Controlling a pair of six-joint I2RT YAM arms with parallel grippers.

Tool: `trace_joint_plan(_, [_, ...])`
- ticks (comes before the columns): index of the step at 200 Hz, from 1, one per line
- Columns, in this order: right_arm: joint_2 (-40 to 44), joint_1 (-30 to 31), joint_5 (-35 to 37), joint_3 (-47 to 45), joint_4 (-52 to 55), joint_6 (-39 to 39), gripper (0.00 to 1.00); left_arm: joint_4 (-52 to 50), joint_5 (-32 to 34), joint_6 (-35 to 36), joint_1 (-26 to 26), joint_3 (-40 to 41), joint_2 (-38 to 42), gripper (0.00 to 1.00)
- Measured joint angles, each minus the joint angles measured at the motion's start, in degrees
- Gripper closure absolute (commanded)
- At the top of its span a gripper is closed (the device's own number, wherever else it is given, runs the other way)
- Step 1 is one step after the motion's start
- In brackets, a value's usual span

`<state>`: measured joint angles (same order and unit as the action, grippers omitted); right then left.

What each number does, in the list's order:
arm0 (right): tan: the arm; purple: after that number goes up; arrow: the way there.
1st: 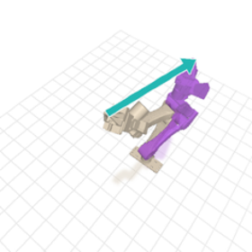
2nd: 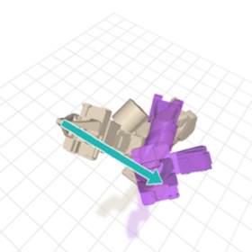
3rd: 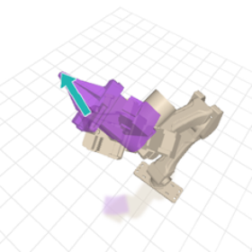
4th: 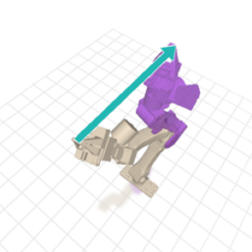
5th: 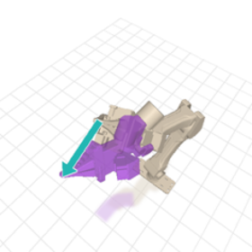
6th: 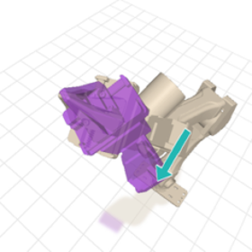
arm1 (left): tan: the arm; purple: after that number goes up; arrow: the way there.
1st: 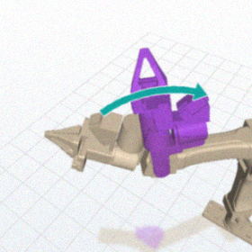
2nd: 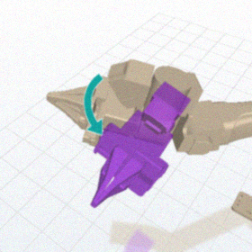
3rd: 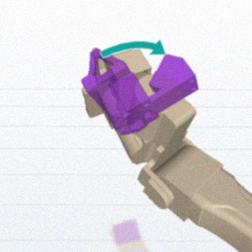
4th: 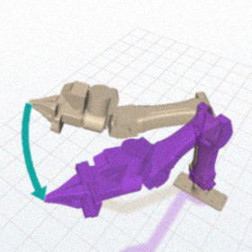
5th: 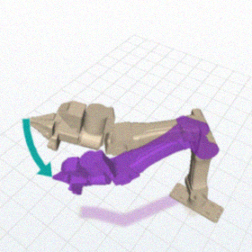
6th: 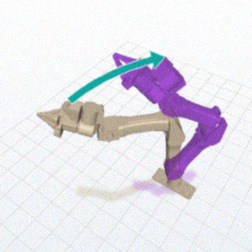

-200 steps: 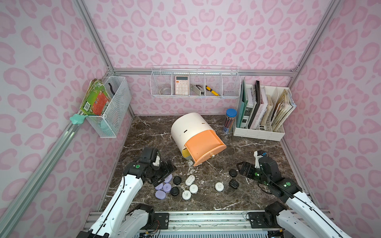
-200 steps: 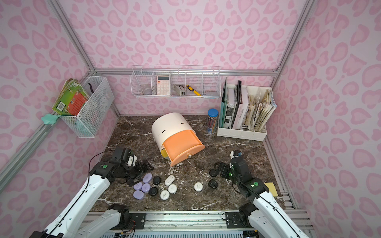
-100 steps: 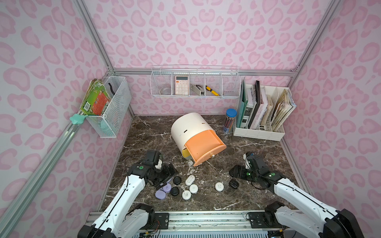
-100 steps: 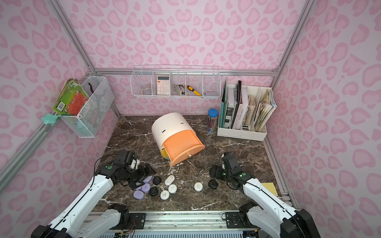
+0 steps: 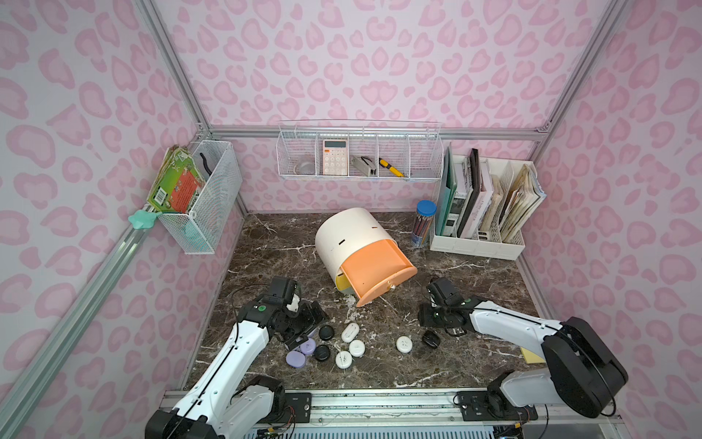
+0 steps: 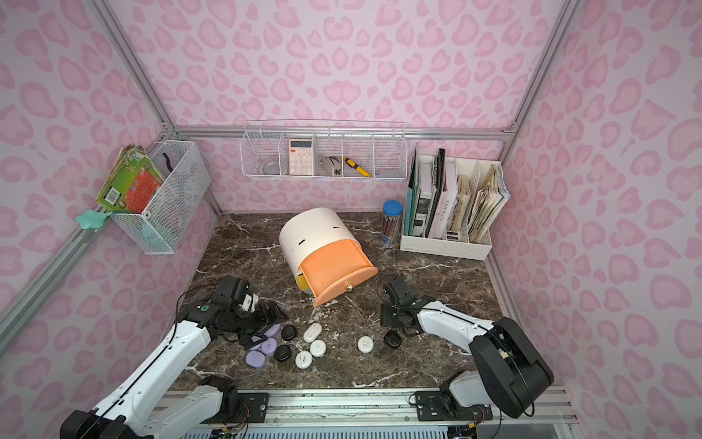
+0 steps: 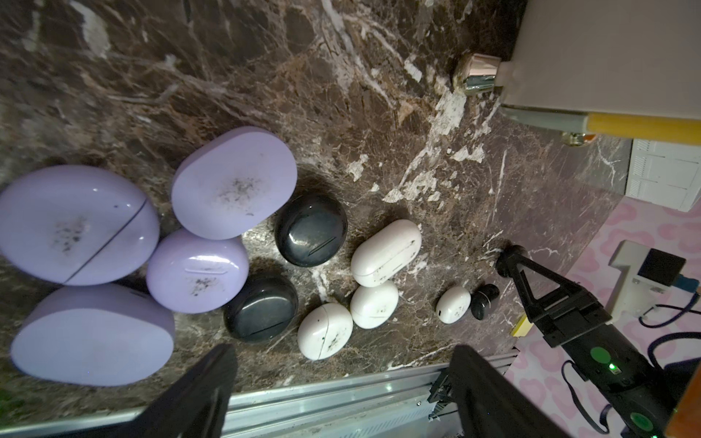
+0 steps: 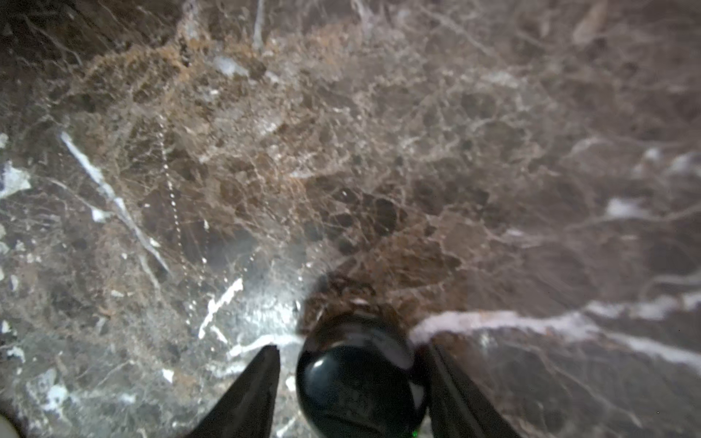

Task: Put the bluetooth earphones in the drawer according to color
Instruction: Pick up the Bluetooth earphone from the center of the board.

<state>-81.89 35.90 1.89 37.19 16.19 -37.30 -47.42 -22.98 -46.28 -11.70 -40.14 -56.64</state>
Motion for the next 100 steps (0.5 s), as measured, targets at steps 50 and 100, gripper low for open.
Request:
trace_joint_plan(50, [-4.50, 2.14, 4.81, 3.02, -0.79, -0.24, 0.50, 0.17, 0.02, 0.00, 0.00, 0.20, 0.13, 0.07])
trace_joint_plan(100, [-4.44, 4.46, 6.71, 4.09, 3.28, -0.76, 0.40, 0.17, 0.02, 0.04, 0.02, 0.17, -0.09, 0.07])
